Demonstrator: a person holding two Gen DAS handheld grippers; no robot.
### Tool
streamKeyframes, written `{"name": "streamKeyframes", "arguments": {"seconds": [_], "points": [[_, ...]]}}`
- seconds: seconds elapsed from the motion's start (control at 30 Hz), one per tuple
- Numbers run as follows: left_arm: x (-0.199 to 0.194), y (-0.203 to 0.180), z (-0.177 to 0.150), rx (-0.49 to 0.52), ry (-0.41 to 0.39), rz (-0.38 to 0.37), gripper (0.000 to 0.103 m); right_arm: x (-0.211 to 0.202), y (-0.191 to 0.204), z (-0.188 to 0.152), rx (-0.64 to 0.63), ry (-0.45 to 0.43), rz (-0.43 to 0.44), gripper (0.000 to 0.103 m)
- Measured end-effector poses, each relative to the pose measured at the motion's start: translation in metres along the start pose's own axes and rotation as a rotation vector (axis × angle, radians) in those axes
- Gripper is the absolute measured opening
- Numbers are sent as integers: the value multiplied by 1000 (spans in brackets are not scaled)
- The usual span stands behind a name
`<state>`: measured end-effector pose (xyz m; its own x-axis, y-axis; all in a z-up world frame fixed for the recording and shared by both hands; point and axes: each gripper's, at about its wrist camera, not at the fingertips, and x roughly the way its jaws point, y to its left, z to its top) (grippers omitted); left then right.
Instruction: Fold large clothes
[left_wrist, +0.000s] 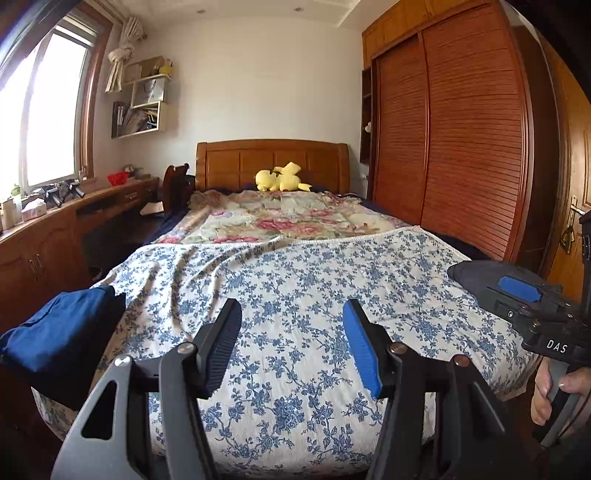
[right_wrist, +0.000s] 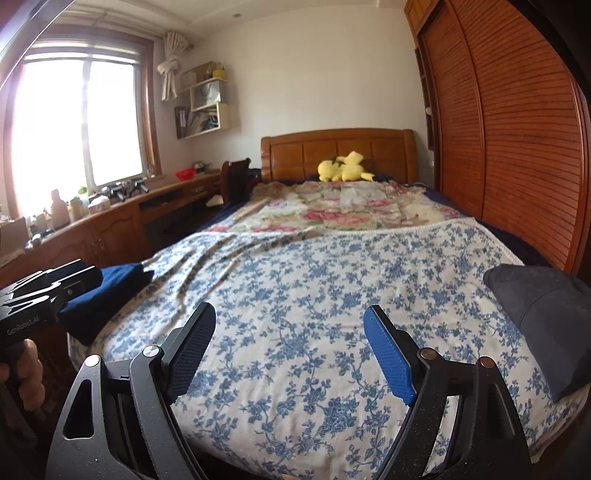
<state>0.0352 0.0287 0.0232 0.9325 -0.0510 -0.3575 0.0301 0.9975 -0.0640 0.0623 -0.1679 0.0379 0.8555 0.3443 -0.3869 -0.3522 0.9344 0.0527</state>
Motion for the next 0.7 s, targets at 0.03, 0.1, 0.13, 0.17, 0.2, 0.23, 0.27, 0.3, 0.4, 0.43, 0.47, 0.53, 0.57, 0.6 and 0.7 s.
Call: {"name": "streamKeyframes", "arguments": {"seconds": [0.03, 0.1, 0.13, 0.17, 0.2, 0.23, 0.27, 0.3, 0.4, 0.43, 0.47, 0.53, 0.57, 0.6, 0.7], "points": [[-3, 0, 1, 2, -11, 3, 56, -3, 1, 1, -3, -8, -4, 85], [-6, 1, 2, 4, -20, 7, 56, -9, 2, 3, -7, -23, -10, 85], [-7, 0, 2, 3, -23, 7, 56, -11, 2, 3, -8, -28, -12, 85], [-7, 0, 3, 3, -23, 7, 56, -12, 2, 4, -7, -31, -11, 85], [-7, 0, 2, 3, -23, 5, 56, -13, 2, 4, -6, -34, -12, 85], [-8, -1, 2, 3, -23, 4, 56, -13, 1, 4, -5, -35, -13, 85], [-8, -1, 2, 3, -23, 5, 56, -13, 1, 4, -5, -36, -14, 85], [-8, -1, 1, 3, -24, 5, 56, -13, 1, 4, -6, -36, -14, 85], [-8, -2, 1, 2, -24, 5, 56, -13, 1, 3, -6, -35, -15, 85], [-8, -1, 1, 2, -24, 5, 56, -13, 1, 3, -6, -35, -16, 85], [-8, -2, 1, 3, -24, 5, 56, -15, 2, 2, -6, -34, -15, 85], [-8, -1, 1, 3, -24, 6, 56, -15, 2, 2, -6, -35, -16, 85], [-9, -1, 1, 3, -24, 6, 56, -15, 2, 2, -7, -34, -16, 85], [-9, -1, 1, 2, -25, 5, 56, -15, 2, 2, -7, -34, -16, 85], [-9, -2, 1, 3, -25, 5, 56, -15, 2, 2, -5, -33, -15, 85]]}}
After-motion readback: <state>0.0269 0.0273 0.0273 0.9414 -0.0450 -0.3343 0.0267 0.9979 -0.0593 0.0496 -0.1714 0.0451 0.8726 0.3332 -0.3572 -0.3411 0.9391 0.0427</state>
